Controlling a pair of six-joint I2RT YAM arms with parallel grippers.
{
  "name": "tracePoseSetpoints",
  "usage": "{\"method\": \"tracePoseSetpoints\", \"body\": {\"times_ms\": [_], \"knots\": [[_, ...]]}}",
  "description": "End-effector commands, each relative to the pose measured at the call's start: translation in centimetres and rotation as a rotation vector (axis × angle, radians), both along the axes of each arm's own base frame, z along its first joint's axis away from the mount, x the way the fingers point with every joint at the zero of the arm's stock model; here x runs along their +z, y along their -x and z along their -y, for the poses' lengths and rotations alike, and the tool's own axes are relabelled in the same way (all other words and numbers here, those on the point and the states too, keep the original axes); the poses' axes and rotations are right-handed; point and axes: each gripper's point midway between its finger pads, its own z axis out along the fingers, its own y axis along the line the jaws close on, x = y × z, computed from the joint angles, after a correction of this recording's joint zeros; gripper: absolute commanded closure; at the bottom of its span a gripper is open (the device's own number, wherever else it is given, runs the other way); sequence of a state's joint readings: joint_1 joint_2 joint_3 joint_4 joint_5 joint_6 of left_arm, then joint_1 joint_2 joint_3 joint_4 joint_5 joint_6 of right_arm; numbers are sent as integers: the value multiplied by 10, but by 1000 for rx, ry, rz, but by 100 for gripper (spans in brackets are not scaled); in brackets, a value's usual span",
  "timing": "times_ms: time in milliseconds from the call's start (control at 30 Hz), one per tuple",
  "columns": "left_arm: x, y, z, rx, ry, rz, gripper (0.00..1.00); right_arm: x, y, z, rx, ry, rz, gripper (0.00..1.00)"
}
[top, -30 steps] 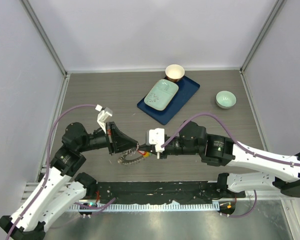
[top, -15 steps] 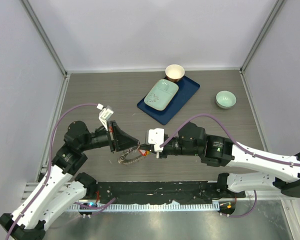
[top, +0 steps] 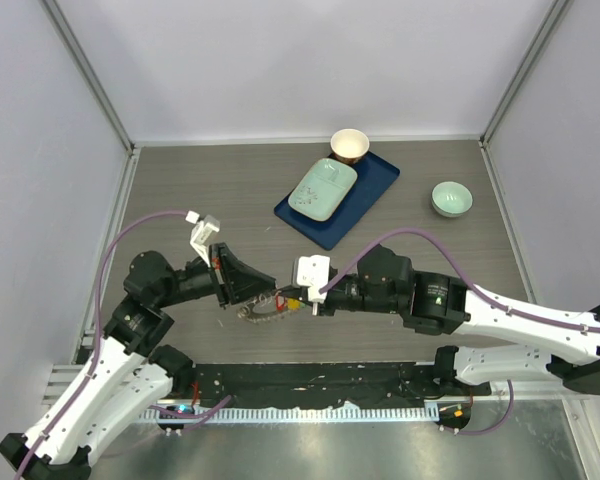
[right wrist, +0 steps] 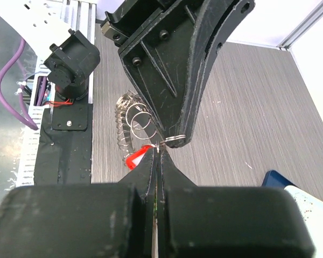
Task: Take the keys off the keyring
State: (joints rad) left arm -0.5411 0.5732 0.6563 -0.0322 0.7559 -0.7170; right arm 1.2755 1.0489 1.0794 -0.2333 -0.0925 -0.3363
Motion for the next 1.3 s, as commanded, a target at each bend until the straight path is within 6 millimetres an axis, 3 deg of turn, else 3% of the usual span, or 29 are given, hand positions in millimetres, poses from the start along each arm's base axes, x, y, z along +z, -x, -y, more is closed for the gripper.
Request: {"method": "tracePoseSetpoints", "body": {"times_ms": [0,467,833,1267], "knots": [[27,9,-3,-22,88,189,100,19,-2,5,-30,-70,6,99],[27,22,1,-134,82,296,100,28,6,3,18,-92,11,99],[16,43,7,-349,56,337,100,38,6,3,29,-98,45,99],[16,57,0,-385,61,443,100,41,-3,3,-17,-102,61,99]]}}
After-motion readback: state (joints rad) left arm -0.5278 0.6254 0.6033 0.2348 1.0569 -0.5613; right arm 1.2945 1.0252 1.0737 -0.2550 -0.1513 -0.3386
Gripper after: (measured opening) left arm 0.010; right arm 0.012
